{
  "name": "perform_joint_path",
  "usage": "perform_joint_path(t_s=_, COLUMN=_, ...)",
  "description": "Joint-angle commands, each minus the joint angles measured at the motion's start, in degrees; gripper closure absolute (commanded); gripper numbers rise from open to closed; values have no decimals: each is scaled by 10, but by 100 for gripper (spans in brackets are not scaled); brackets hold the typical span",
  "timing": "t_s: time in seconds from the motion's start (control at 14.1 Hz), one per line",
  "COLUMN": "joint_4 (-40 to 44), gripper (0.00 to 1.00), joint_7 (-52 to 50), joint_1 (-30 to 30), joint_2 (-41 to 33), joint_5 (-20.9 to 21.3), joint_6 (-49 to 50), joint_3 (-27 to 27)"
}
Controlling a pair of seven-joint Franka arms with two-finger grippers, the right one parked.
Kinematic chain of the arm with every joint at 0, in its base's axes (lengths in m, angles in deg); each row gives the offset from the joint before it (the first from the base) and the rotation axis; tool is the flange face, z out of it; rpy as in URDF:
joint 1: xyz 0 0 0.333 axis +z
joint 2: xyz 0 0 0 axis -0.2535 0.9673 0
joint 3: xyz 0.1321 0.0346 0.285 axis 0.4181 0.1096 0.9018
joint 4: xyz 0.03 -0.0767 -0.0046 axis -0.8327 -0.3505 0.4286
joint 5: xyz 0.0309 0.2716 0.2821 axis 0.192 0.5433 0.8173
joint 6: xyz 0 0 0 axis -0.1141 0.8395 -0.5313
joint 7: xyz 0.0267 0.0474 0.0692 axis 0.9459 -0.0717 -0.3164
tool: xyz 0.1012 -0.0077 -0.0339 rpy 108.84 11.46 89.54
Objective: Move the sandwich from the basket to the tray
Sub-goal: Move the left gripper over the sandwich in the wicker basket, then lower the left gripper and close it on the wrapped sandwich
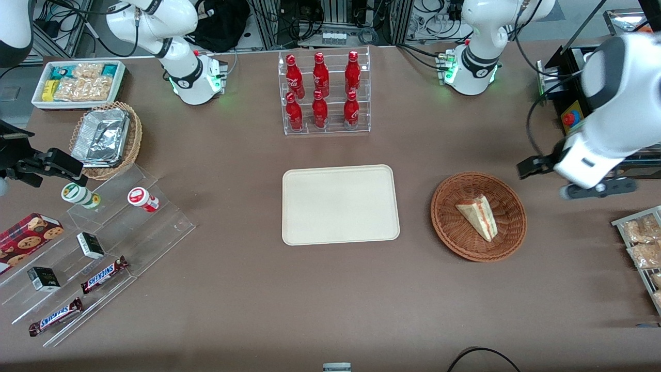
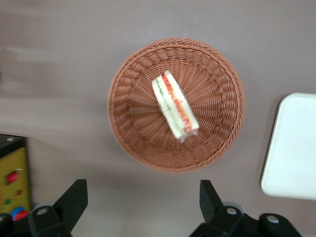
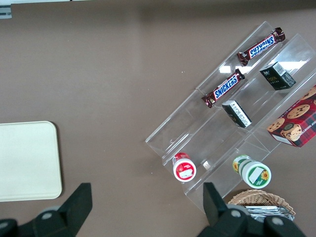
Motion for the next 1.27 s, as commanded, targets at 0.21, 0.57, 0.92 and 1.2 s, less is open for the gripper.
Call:
perform_joint_path(t_s=0.21, joint_4=-148, gripper=0, joint_7=-198, joint_1=-9, joint_2=-5, joint_5=0, joint_6=-185, joint_3=-8)
perform_joint_path(t_s=0.57, joint_4=-167, gripper=0, joint_7=-231, joint_1=-13, joint_2=52, joint_5=-1, joint_6=-259, joint_3=-10)
perform_joint_path(t_s=0.92, joint_4=-174, gripper=0, joint_7=-232, joint_1=-14, joint_2=88, joint_5=-1, joint_6=-308, joint_3=-20)
perform_joint_path(t_s=1.2, joint_4=-181, gripper=0, joint_7=-226, joint_1=-13, joint_2=108, joint_5=0, joint_6=-316, joint_3=-20)
